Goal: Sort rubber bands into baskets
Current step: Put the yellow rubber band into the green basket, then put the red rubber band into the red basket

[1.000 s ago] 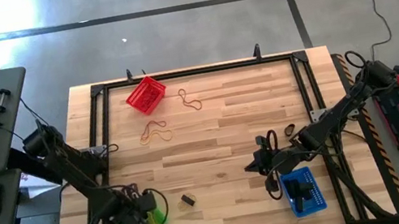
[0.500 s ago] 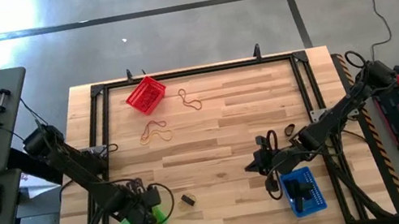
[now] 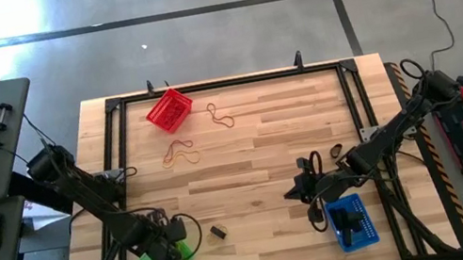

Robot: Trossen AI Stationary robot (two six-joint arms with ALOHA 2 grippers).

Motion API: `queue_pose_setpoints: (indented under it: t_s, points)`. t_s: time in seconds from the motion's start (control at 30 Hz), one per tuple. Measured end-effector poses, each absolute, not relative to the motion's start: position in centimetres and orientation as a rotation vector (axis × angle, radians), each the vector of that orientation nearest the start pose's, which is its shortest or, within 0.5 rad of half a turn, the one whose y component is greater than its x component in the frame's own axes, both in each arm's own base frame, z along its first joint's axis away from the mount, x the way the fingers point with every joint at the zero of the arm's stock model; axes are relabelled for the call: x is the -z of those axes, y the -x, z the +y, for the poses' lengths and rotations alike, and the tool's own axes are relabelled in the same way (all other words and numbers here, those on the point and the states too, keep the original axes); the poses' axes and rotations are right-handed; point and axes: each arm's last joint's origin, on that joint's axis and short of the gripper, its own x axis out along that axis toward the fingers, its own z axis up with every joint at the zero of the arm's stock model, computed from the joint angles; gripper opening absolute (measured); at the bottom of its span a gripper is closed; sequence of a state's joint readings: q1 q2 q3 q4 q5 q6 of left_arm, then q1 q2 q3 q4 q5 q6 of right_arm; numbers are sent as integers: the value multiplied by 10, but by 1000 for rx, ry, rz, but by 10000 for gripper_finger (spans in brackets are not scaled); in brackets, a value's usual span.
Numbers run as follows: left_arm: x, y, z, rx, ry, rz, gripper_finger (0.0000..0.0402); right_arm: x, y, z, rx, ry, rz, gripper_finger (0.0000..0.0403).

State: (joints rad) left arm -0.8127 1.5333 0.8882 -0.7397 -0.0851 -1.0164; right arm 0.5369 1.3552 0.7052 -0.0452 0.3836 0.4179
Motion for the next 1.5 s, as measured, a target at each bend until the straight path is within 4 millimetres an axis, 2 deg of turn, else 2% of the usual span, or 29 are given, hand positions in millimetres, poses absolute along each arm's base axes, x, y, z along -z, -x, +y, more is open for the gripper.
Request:
queue_pose_setpoints:
  t_s: [0.13,0.33,0.7,0.83,1.03,1.17,1.37,1.5]
  points:
    - [-164,-178,-185,-83,244,1382,0,-200,-235,127,-14,-93,641,0]
    - [-163,-178,-185,-84,243,1376,5,-200,-235,127,-17,-83,641,0]
    - [-163,-177,-185,-78,245,1394,85,-200,-235,127,-27,-54,641,0]
    - [-171,-177,-187,-60,238,1438,98,-200,-235,127,-33,-34,640,0]
    - [-198,-179,-195,5,137,1442,83,-200,-237,124,-19,-39,639,0]
    - [-215,-185,-196,28,141,1374,64,-200,-239,119,-1,-45,639,0]
    - [-228,-192,-180,4,157,1301,20,-200,-242,115,17,-51,639,0]
    - [-232,-196,-158,-15,163,1260,3,-200,-242,114,19,-52,639,0]
